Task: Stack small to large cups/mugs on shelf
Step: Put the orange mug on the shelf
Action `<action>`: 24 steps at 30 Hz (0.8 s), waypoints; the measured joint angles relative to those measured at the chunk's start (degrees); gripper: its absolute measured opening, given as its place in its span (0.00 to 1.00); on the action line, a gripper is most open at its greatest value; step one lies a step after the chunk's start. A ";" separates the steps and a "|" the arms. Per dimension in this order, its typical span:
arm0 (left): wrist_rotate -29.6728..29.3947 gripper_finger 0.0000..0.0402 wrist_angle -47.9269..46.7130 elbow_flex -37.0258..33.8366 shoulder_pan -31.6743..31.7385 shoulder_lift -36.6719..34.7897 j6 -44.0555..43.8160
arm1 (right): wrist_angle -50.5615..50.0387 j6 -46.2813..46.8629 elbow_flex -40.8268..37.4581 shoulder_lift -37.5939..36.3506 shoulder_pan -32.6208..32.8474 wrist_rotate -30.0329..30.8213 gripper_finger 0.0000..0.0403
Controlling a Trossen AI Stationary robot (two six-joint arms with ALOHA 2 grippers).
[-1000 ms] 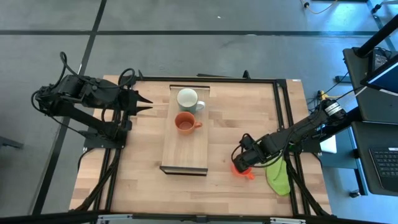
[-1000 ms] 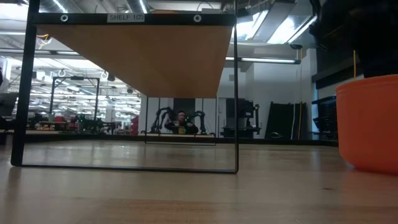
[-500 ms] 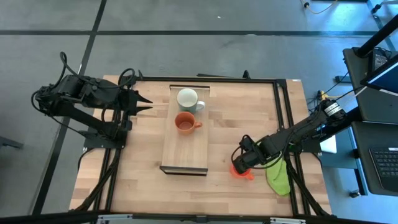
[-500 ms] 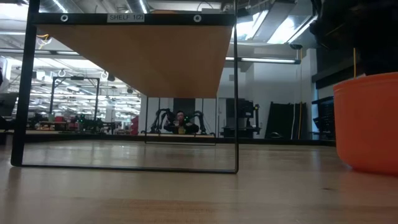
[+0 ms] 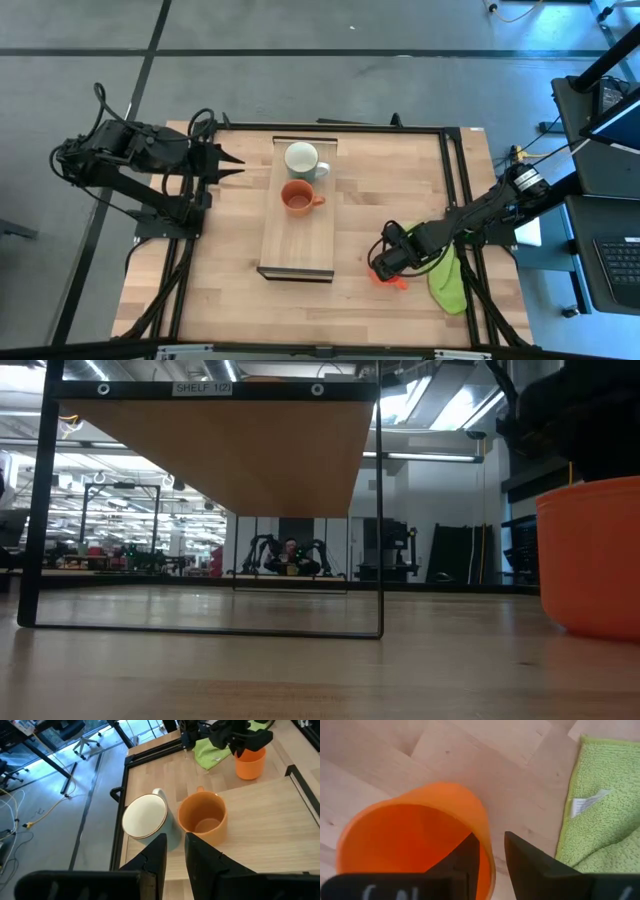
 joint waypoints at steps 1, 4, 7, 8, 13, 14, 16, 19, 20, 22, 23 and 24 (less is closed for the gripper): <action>-0.04 0.16 0.00 0.00 0.00 -0.01 0.00 | 0.09 0.00 0.00 0.01 0.00 0.00 0.23; -0.06 0.16 -0.01 0.00 0.00 0.04 -0.01 | 0.50 0.00 0.00 -0.04 0.00 0.00 0.23; -0.06 0.16 0.00 0.00 0.00 0.02 -0.04 | 0.48 0.00 0.00 -0.04 0.00 0.00 0.23; -0.06 0.16 0.00 0.00 0.00 0.04 -0.04 | 0.50 0.00 0.00 -0.04 0.00 0.00 0.23; -0.08 0.16 -0.02 0.00 0.00 0.04 -0.09 | 0.54 -0.02 0.00 -0.04 0.00 -0.04 0.19; -0.08 0.16 -0.01 0.00 0.00 0.04 -0.09 | 0.62 -0.03 0.00 -0.04 0.00 0.00 0.18; -0.10 0.16 -0.01 0.00 0.00 0.04 -0.10 | 0.61 -0.32 0.00 -0.04 0.00 0.04 0.16; -0.12 0.16 0.00 0.00 0.00 0.04 -0.13 | 0.61 -0.70 0.00 -0.04 -0.13 0.06 0.13; -0.15 0.16 -0.02 0.00 0.00 0.04 -0.13 | 0.61 -0.90 0.00 -0.04 -0.13 0.07 0.12; -0.40 0.16 0.00 0.00 0.00 0.04 -0.15 | 0.60 -2.88 0.00 -0.06 -0.13 0.39 0.09; -0.49 0.16 -0.01 0.00 0.00 0.04 -0.16 | 0.59 -4.13 0.00 -0.06 -0.13 0.49 0.07; -0.51 0.16 -0.01 0.00 0.00 0.04 -0.17 | 0.61 -6.14 0.00 -0.06 -0.19 0.92 0.05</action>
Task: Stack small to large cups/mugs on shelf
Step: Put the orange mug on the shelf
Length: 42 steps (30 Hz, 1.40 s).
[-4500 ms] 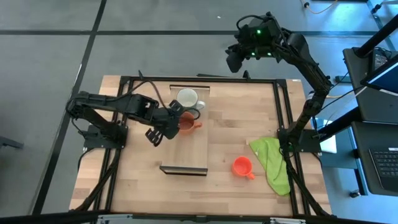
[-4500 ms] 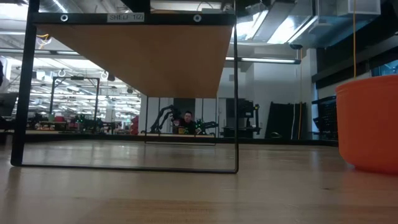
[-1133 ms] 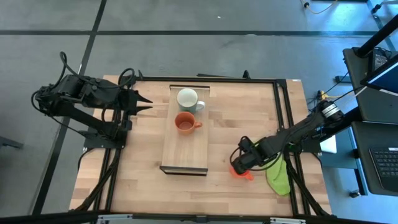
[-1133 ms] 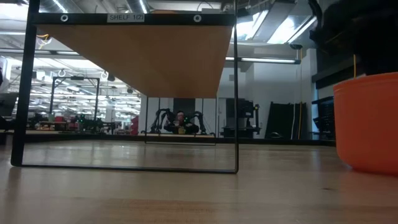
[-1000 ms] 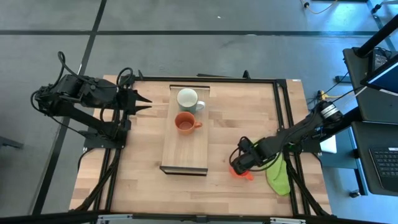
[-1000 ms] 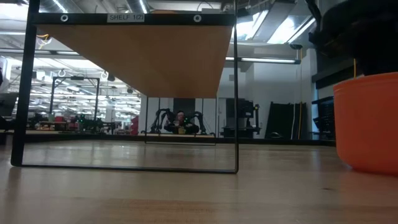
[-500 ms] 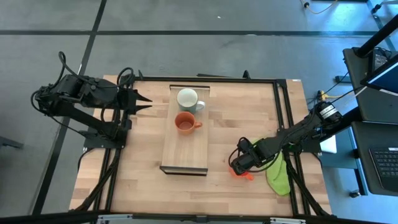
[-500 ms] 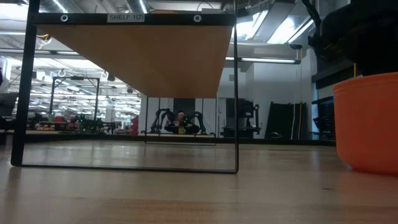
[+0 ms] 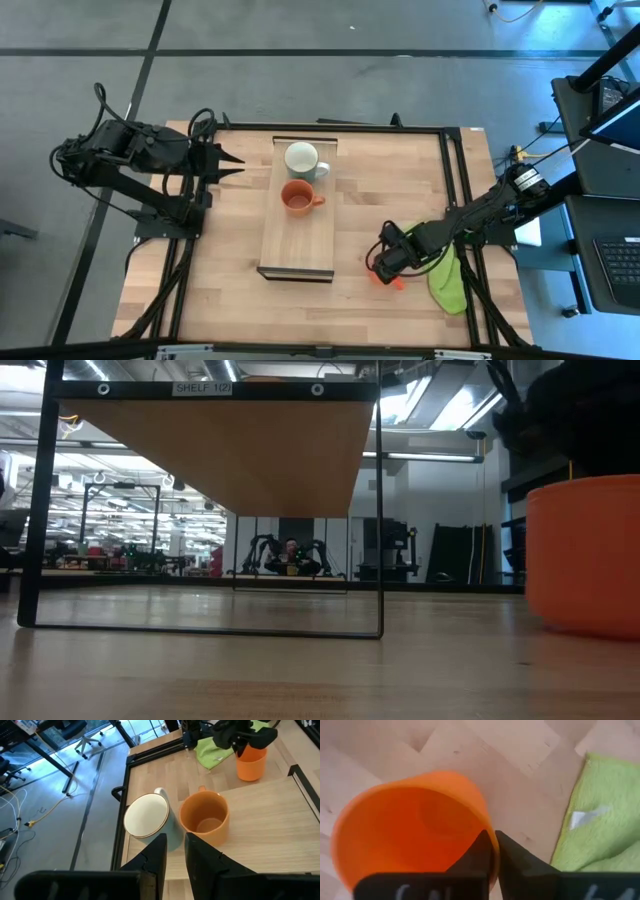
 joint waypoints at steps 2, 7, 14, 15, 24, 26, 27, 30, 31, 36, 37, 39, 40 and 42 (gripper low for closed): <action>-0.03 0.16 0.01 0.00 0.00 0.00 0.02 | 0.12 -4.47 0.00 0.00 -0.32 0.19 0.03; -0.07 0.16 0.01 0.00 0.00 0.00 -0.28 | 0.13 -14.51 0.00 -0.07 -2.09 0.55 0.06; -0.10 0.16 0.01 0.00 0.00 0.00 -1.89 | 1.88 -29.09 0.00 -0.07 -4.93 0.58 0.02; -0.26 0.16 0.01 0.00 0.00 0.00 -2.28 | 2.21 -31.09 0.00 -0.07 -5.36 0.26 0.02; -2.90 0.16 0.01 0.00 0.00 0.00 -2.99 | 3.18 -47.54 0.00 -0.07 -9.19 -4.86 0.05; -3.08 0.16 0.01 0.00 0.00 0.00 -3.78 | 3.14 -48.43 0.00 -0.07 -9.70 -5.85 0.03; -3.09 0.16 0.01 0.00 -0.01 0.00 -4.09 | 3.12 -48.44 0.00 -0.07 -9.85 -6.05 0.03; -3.09 0.16 0.01 0.00 0.00 0.00 -4.41 | 3.25 -47.88 0.00 -0.07 -9.97 -5.90 0.06; -3.09 0.16 0.01 0.00 0.00 0.00 -4.42 | 3.33 -47.58 0.00 -0.07 -9.93 -5.94 0.08; -3.74 0.16 0.01 0.00 -0.02 0.03 -4.09 | 3.35 -46.96 0.00 -0.07 -9.92 -5.65 0.20; -3.97 0.16 0.01 0.00 0.00 0.05 -4.06 | 3.36 -46.77 0.00 -0.07 -9.88 -5.78 0.22; -4.01 0.16 0.01 0.00 0.00 0.07 -3.96 | 3.28 -45.63 0.09 -0.07 -9.86 -5.85 0.26; -4.01 0.16 0.01 0.00 -0.02 0.07 -3.95 | 3.22 -45.35 0.27 -0.07 -9.86 -5.60 0.27; -4.02 0.16 0.01 0.00 -0.02 0.07 -3.92 | 3.09 -45.29 1.21 -0.07 -9.86 -4.40 0.30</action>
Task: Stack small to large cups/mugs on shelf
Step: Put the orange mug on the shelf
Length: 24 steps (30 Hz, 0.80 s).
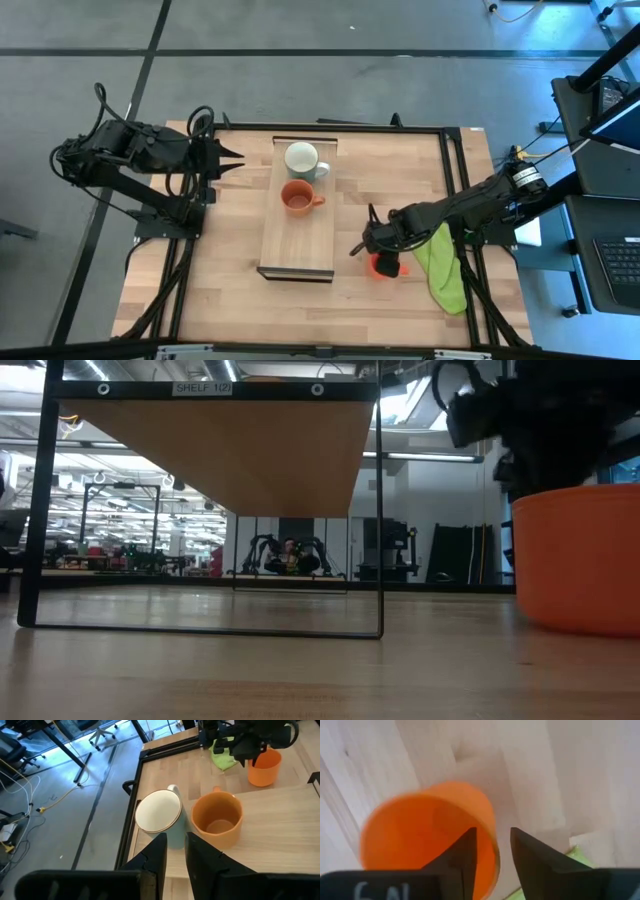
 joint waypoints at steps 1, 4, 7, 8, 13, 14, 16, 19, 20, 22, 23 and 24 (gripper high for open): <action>0.00 0.16 0.00 0.00 0.00 0.00 0.00 | -0.15 0.00 0.63 0.00 0.00 1.23 0.30; -0.01 0.16 0.00 0.00 0.02 0.00 0.03 | -3.10 0.01 3.27 0.00 0.00 5.68 0.31; -0.01 0.16 0.00 0.00 0.01 0.00 0.05 | -7.67 2.36 6.64 0.00 0.00 9.22 0.31; -0.01 0.16 -0.01 0.00 0.02 0.00 0.05 | -9.48 4.29 7.64 0.00 0.00 10.15 0.31; -0.01 0.16 -0.04 0.00 0.02 0.00 1.01 | -16.81 19.48 11.44 0.00 0.00 11.28 0.31; -0.01 0.16 -0.04 0.00 0.01 0.00 1.49 | -17.46 23.68 11.91 0.00 0.00 10.92 0.31; -0.01 0.16 -0.09 0.00 0.02 0.00 2.08 | -19.70 33.46 12.56 0.00 0.00 10.10 0.31; -0.01 0.16 -0.89 0.00 0.00 0.00 3.62 | -20.53 45.79 12.61 0.00 0.47 6.40 0.31; -0.01 0.16 -1.36 0.00 0.01 0.00 4.07 | -20.33 48.36 12.50 0.00 0.90 5.18 0.31; -0.01 0.16 -2.03 0.00 0.02 0.00 4.58 | -20.39 52.58 11.96 0.00 2.07 3.06 0.31; -0.01 0.16 -2.05 0.00 0.00 0.00 4.70 | -20.53 54.70 11.80 0.00 2.71 2.25 0.31; 0.00 0.16 -2.18 0.00 0.02 0.00 4.95 | -20.55 56.59 11.75 0.00 3.31 1.81 0.31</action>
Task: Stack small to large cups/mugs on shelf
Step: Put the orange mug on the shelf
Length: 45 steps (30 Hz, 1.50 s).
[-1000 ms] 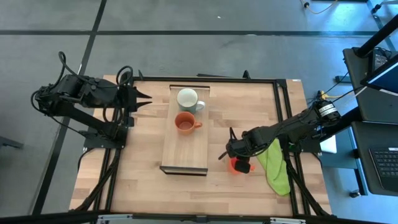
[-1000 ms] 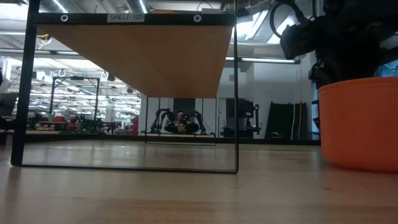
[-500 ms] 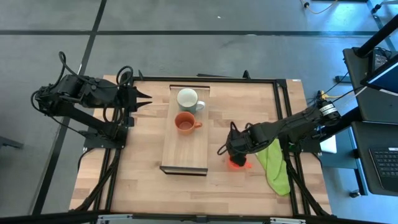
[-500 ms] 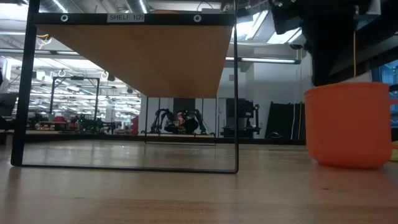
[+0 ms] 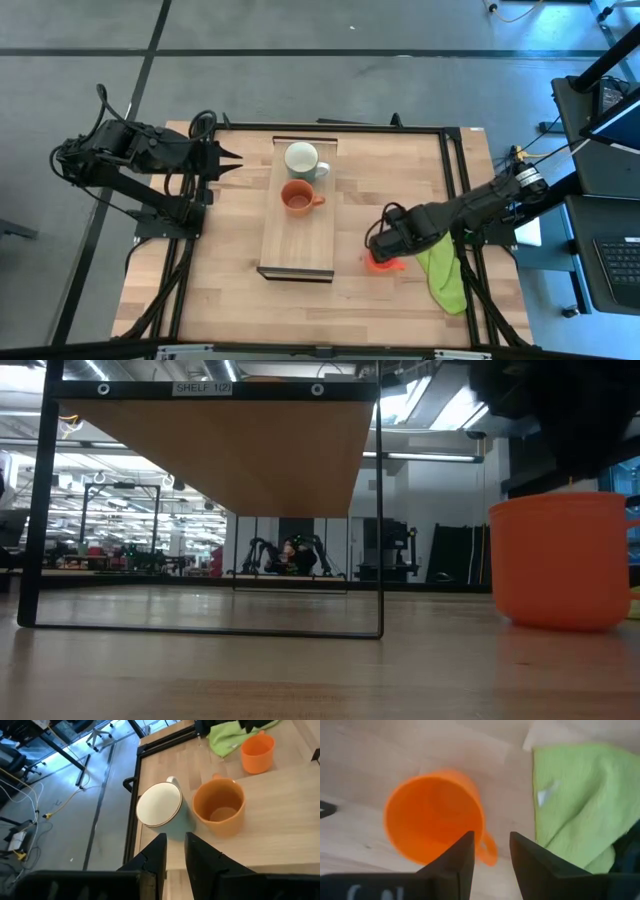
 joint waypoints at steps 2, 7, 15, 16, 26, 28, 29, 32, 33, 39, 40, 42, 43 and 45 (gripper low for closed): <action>0.05 0.16 -0.20 0.00 0.00 0.00 0.88 | 0.08 3.76 0.00 0.00 1.18 -0.69 0.31; 0.08 0.16 -1.43 0.00 -0.01 0.00 1.13 | 1.93 9.70 -0.02 0.00 3.07 -0.62 0.31; 0.17 0.16 -3.68 0.00 -0.01 -0.04 1.13 | 4.11 11.23 -0.03 2.37 3.41 2.59 0.31; 0.22 0.16 -3.76 0.00 0.00 -0.13 1.14 | 3.95 10.99 -0.07 2.94 3.42 2.57 0.31; 0.23 0.16 -3.91 0.00 0.00 -1.30 1.08 | 0.83 12.39 -0.11 5.20 3.53 1.83 0.31; 0.23 0.16 -3.90 0.00 -0.02 -1.52 1.07 | 2.11 12.68 -0.11 5.20 3.73 1.45 0.31; 0.23 0.16 -3.90 0.00 0.00 -1.60 1.04 | 2.24 13.14 -0.11 5.20 3.77 1.49 0.31; 0.23 0.16 -3.90 0.00 -0.01 -1.65 0.65 | 2.01 14.07 -0.11 5.20 4.16 1.54 0.31; 0.23 0.16 -3.90 0.00 0.00 -1.78 0.65 | 2.21 14.28 -0.21 5.20 4.30 1.55 0.31; 0.19 0.16 -3.90 0.00 -0.02 -1.92 0.67 | 7.21 15.52 -4.22 5.18 4.90 0.95 0.31; 0.21 0.16 -3.88 0.00 -0.02 -1.92 0.67 | 8.03 15.56 -4.97 5.18 4.88 0.74 0.31; 0.19 0.16 -3.88 0.00 -0.02 -2.06 0.65 | 8.69 15.60 -5.91 5.18 4.88 0.77 0.31; 0.18 0.16 -3.89 0.00 -0.01 -2.08 0.65 | 9.24 15.60 -6.35 5.18 4.86 0.77 0.31; 0.17 0.16 -3.89 0.00 0.00 -2.00 0.66 | 9.62 15.60 -7.34 5.18 4.84 0.75 0.31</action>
